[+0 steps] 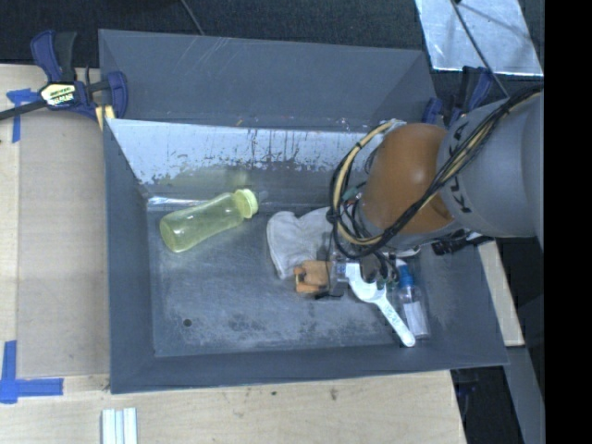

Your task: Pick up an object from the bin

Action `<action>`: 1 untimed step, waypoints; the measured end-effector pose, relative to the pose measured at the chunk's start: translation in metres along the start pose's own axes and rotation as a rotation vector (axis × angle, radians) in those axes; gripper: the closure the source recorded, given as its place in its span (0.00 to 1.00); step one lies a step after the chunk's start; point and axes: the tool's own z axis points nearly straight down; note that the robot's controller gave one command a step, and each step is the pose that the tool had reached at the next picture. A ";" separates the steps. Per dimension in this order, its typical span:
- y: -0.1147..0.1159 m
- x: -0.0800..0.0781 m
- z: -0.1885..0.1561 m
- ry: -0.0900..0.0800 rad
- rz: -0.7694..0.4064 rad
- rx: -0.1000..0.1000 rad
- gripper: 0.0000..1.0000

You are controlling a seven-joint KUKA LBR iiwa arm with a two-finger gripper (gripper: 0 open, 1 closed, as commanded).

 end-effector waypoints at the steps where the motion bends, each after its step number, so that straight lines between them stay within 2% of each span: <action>1: 0.000 0.000 0.000 0.000 0.000 0.000 1.00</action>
Offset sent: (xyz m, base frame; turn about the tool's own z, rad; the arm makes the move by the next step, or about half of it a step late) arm 0.0011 -0.0093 0.2552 -0.0343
